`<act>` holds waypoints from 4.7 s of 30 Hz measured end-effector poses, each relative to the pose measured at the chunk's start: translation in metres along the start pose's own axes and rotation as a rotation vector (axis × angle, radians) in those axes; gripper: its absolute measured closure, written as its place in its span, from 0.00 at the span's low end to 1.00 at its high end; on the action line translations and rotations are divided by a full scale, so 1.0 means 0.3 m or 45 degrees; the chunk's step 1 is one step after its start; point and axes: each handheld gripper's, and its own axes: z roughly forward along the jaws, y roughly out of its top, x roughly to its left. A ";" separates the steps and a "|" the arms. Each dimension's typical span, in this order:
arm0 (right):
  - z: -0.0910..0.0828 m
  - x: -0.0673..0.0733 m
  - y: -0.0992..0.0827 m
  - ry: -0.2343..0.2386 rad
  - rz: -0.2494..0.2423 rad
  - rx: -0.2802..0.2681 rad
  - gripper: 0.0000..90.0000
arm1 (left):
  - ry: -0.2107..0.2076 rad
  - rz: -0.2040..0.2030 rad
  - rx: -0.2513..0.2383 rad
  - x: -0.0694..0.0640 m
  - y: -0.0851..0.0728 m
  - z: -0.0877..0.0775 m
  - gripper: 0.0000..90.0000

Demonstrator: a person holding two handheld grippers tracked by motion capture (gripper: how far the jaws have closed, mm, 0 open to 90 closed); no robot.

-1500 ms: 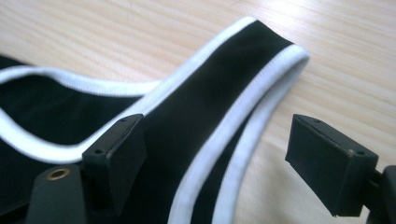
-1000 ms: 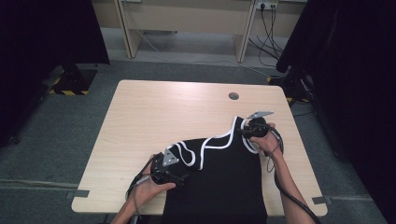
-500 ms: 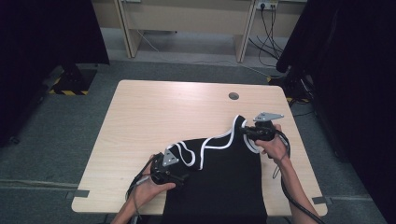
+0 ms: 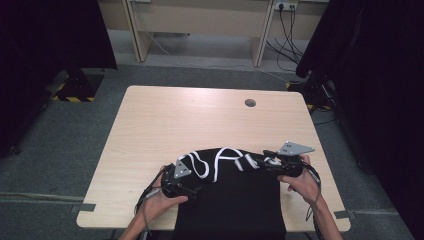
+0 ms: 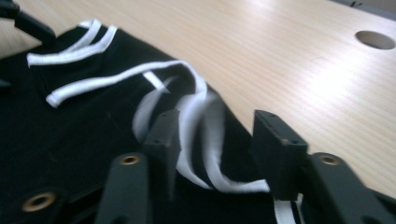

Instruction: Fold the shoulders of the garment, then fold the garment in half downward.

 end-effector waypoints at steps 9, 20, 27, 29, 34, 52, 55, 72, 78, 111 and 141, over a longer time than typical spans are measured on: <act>0.060 0.068 0.062 0.093 -0.020 0.076 0.35 | 0.000 -0.001 0.000 -0.001 0.000 0.000 0.03; 0.122 0.116 0.108 0.163 -0.265 0.281 0.81 | 0.001 0.000 0.001 -0.001 -0.001 -0.001 0.03; 0.006 0.124 -0.001 0.152 -0.229 0.266 0.78 | 0.000 0.004 0.001 -0.006 -0.005 -0.005 0.03; -0.018 0.133 -0.039 0.163 -0.197 0.274 0.71 | -0.001 0.004 0.001 -0.006 -0.005 -0.006 0.03; -0.064 0.128 -0.046 0.130 -0.115 0.158 0.56 | -0.001 0.004 0.001 -0.006 -0.005 -0.006 0.03; 0.040 0.064 -0.099 -0.084 -0.063 0.269 0.53 | -0.002 0.001 0.001 -0.007 -0.006 -0.007 0.03; 0.029 0.058 -0.094 -0.093 -0.040 0.250 0.45 | -0.003 0.001 0.001 -0.007 -0.006 -0.007 0.03; -0.048 0.105 -0.135 -0.096 0.076 0.221 0.38 | -0.019 0.003 -0.007 -0.005 -0.008 -0.011 0.03; -0.094 0.128 -0.184 -0.114 0.091 0.283 0.37 | -0.028 -0.003 -0.044 -0.017 -0.039 -0.056 0.03; -0.016 0.022 -0.157 -0.191 0.153 0.249 0.35 | 0.040 -0.063 0.010 0.088 0.003 0.005 0.02; -0.005 -0.087 -0.063 -0.113 0.224 0.165 0.24 | -0.013 -0.172 -0.090 0.163 0.113 0.003 0.03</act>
